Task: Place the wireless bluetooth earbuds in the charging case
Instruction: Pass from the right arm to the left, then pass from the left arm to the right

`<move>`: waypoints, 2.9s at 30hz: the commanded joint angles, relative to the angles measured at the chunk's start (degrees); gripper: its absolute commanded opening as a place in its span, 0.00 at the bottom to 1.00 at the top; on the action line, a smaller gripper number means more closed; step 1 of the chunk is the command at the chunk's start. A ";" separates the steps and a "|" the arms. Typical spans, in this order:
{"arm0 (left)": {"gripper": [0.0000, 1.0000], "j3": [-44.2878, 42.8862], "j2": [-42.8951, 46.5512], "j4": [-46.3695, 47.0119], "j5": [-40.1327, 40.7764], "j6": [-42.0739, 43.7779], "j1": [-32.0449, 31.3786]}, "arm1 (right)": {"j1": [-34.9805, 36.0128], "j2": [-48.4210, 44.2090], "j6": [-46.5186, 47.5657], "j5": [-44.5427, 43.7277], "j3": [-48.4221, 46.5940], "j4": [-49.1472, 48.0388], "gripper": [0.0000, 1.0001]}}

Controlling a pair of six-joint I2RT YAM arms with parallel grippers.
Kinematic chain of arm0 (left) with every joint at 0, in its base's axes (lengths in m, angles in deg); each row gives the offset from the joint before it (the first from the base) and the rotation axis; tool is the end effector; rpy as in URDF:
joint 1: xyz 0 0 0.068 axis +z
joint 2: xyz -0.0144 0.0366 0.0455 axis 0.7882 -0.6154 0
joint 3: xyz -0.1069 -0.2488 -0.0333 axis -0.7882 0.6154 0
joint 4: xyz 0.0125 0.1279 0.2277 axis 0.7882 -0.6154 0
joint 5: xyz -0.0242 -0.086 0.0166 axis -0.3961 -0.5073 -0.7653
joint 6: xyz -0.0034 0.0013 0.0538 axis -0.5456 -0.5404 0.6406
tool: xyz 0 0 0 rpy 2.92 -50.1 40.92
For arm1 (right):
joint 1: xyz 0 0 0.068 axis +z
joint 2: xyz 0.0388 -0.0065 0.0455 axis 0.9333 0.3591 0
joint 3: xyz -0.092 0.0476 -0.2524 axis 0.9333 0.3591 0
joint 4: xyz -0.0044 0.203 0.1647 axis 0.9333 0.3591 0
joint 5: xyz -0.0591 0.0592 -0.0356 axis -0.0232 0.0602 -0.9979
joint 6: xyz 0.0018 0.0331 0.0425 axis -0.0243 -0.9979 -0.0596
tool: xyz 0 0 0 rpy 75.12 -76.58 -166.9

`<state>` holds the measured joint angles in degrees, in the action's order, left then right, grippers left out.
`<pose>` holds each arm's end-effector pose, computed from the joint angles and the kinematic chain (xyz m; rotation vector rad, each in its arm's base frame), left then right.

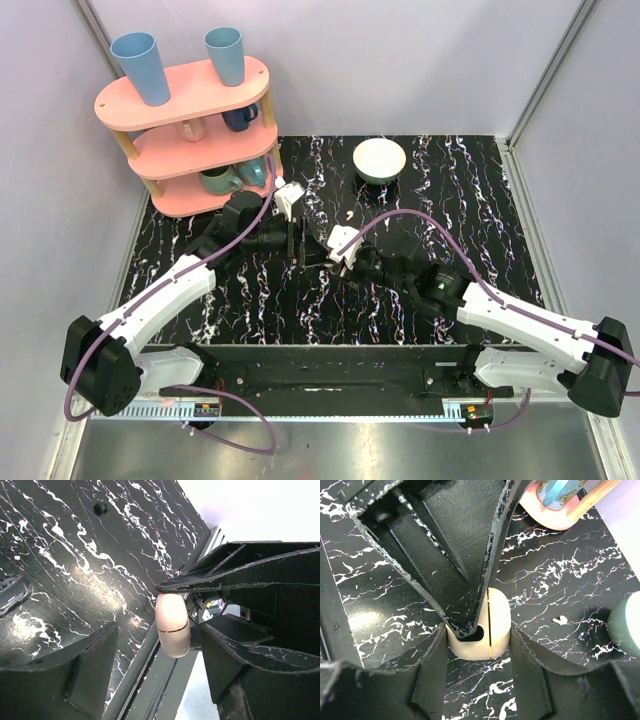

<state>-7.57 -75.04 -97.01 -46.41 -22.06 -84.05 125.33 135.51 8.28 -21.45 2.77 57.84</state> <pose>0.2114 -0.1597 0.3030 0.5559 2.0937 -1.3641 0.1400 0.2116 0.3149 -1.2421 1.4878 0.4100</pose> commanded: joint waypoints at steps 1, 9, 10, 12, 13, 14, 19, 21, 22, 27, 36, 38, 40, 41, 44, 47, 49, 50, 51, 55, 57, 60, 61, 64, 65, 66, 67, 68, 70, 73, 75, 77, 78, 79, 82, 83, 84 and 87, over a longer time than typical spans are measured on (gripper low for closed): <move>0.69 -2.96 -0.41 3.53 -2.07 -0.60 -0.75 | 0.75 -1.22 0.26 -0.69 0.38 -3.69 0.00; 0.54 -3.40 -1.12 3.79 -2.16 -0.52 -2.42 | 0.84 -1.57 0.53 -0.60 0.82 -3.95 0.00; 0.50 -3.31 -1.12 3.71 -2.25 -0.34 -2.51 | 0.84 -1.66 0.53 -0.60 1.00 -4.04 0.00; 0.50 -3.40 -1.20 3.79 -2.42 -0.34 -2.68 | 0.92 -1.83 0.79 -2.08 1.35 -4.13 0.00; 0.50 -3.31 -1.20 3.71 -2.77 -0.34 -2.69 | 0.92 -1.92 0.79 -2.27 1.35 -4.39 0.00; 0.51 -3.14 -1.20 3.70 -3.04 -0.34 -2.69 | 0.84 -1.92 0.70 -2.53 1.44 -4.30 0.00; 0.56 -2.88 -0.77 2.30 -3.13 0.63 -2.77 | 0.84 -2.27 0.44 -3.59 2.05 -5.00 0.00; 0.56 -2.96 -0.68 2.04 -3.21 0.89 -2.77 | 0.92 -2.36 0.44 -3.68 2.23 -5.36 0.00; 0.56 -2.88 -0.68 2.03 -3.13 0.98 -2.77 | 0.84 -2.45 0.35 -3.68 2.32 -5.44 0.00; 0.51 -3.05 -1.03 1.86 -3.13 1.24 -2.77 | 0.92 -2.36 0.26 -3.67 2.32 -5.62 0.00; 0.39 -4.28 -1.47 0.01 -2.69 2.12 -2.77 | 0.92 -2.18 -0.09 -3.41 2.58 -6.06 0.00; 0.36 -4.28 -1.47 -0.07 -2.69 2.38 -2.86 | 0.92 -2.27 0.09 -3.06 2.58 -6.23 0.00; 0.30 -4.37 -1.47 -0.07 -2.51 2.38 -2.95 | 0.84 -2.36 0.09 -2.71 2.58 -6.24 0.00; 0.29 -4.46 -1.47 -0.07 -2.34 2.47 -2.95 | 0.92 -2.53 0.26 -2.36 2.67 -6.15 0.00; 0.20 -4.63 -1.56 0.01 -2.43 3.00 -3.12 | 0.84 -2.80 0.61 -1.66 2.93 -6.15 0.02; 0.11 -4.81 -1.56 0.01 -2.51 3.44 -3.13 | 0.84 -3.24 0.79 -1.39 3.02 -6.32 0.05; 0.06 -4.55 -1.47 0.36 -2.43 3.61 -3.21 | 0.92 -3.50 0.70 -1.39 3.02 -6.41 0.21; 0.00 -4.46 -1.29 0.45 -2.08 3.87 -3.21 | 0.92 -3.68 -0.08 -1.74 3.02 -6.50 0.39; 0.00 -4.28 -0.77 0.45 -0.42 3.96 -3.21 | 0.92 -3.94 -0.44 -2.18 2.93 -6.50 0.47; 0.00 -3.05 1.78 0.28 4.94 5.81 -3.30 | 0.92 -5.43 -4.90 -5.51 2.76 -9.31 0.77; 0.00 -2.53 3.97 -0.25 10.46 7.56 -3.13 | 0.92 -6.84 -7.55 -8.59 2.23 -9.93 0.83; 0.00 -1.30 7.57 -0.60 18.28 9.41 -3.12 | 0.84 -9.65 -13.87 -9.92 2.67 -11.33 0.93; 0.00 -0.94 8.45 0.36 19.71 9.76 -3.12 | 0.84 -10.44 -17.98 -10.70 3.02 -12.03 0.95; 0.00 1.43 11.88 4.73 22.36 10.99 -3.12 | 0.84 -11.85 -31.30 -17.00 2.50 -12.75 1.00; 0.00 2.22 13.72 6.41 22.53 11.61 -3.12 | 0.75 -11.07 -35.29 -18.43 1.10 -12.04 1.00; 0.00 4.40 14.69 7.56 22.54 11.79 -3.12 | 0.75 -10.63 -38.99 -18.96 0.30 -11.25 1.00; 0.00 5.55 15.75 12.44 22.80 11.96 -3.12 | 0.75 -10.10 -46.59 -18.79 -0.23 -11.07 1.00; 0.00 6.87 17.59 14.67 23.15 12.22 -3.12 | 0.75 -8.79 -51.54 -19.84 -0.93 -10.72 1.00; 0.00 10.65 19.27 21.50 22.10 13.54 -3.12 | 0.66 -7.64 -63.39 -19.51 -0.32 -13.50 1.00; 0.00 15.92 22.25 30.90 20.61 15.12 -3.30 | 0.66 -7.81 -75.01 -17.13 4.59 -25.85 1.00; 0.00 20.13 24.37 36.11 19.55 15.83 -3.47 | 0.66 -7.55 -80.83 -18.08 8.20 -29.78 1.00; 0.00 22.25 25.68 42.01 19.28 16.44 -3.65 | 0.66 -6.76 -83.75 -18.79 8.12 -29.70 1.00; 0.00 23.48 25.78 43.16 18.94 16.71 -3.83 | 0.66 -6.32 -84.46 -18.53 7.77 -29.44 1.00; 0.00 23.67 25.78 44.30 18.67 17.06 -3.83 | 0.66 -5.53 -86.46 -18.53 7.51 -27.70 1.00; 0.00 24.81 25.34 48.07 16.74 18.03 -4.35 | 0.57 -4.13 -89.64 -17.83 7.06 -27.76 1.00; 0.00 25.16 24.99 49.31 16.39 17.85 -4.36 | 0.49 -3.77 -90.43 -17.65 7.33 -27.68 1.00; 0.00 25.77 24.81 50.54 16.04 17.59 -4.62 | 0.40 -3.59 -91.57 -17.74 7.50 -27.68 1.00; 0.00 25.78 23.93 52.57 15.42 17.24 -5.14 | 0.13 -2.80 -94.39 -17.12 8.56 -30.14 0.99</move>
<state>18.06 -50.42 -54.78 -28.23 -5.82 -88.44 125.79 131.99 -79.00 -38.23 11.05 33.10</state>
